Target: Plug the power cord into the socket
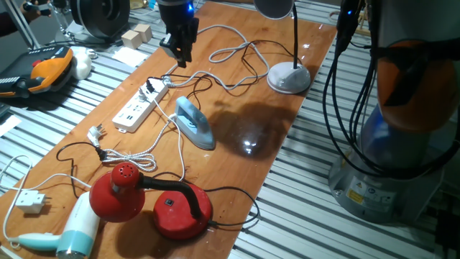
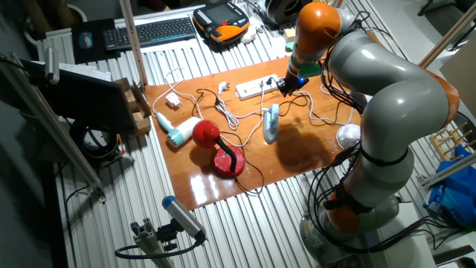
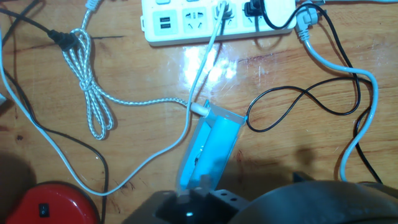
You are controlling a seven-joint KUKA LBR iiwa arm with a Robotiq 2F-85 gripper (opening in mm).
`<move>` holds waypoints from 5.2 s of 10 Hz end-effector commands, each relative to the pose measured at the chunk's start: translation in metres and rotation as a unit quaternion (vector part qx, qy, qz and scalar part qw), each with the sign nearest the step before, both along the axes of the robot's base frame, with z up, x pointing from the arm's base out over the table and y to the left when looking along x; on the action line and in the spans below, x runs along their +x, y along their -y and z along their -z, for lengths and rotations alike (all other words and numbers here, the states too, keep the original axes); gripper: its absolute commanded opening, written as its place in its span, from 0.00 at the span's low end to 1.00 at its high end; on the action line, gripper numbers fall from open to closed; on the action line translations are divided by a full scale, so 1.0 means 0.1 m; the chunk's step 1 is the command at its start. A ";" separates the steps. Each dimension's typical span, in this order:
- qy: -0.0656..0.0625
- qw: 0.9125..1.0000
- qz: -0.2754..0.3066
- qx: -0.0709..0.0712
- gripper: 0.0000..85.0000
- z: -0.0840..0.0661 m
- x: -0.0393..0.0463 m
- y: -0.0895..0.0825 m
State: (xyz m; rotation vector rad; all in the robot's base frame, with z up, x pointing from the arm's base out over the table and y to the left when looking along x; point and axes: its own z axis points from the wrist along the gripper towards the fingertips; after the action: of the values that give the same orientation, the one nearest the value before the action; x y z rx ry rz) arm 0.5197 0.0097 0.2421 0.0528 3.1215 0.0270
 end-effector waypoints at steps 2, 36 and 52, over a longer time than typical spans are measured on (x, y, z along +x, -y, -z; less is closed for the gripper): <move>0.003 1.000 0.012 -0.002 0.00 0.02 0.019 -0.05; -0.003 0.956 0.294 -0.022 0.00 0.29 0.243 -1.12; -0.006 0.901 0.434 -0.016 0.00 0.29 0.292 -1.08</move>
State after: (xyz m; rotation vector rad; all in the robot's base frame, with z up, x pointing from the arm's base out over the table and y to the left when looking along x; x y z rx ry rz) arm 0.5489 0.1178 0.2135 1.3624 2.8140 -0.0426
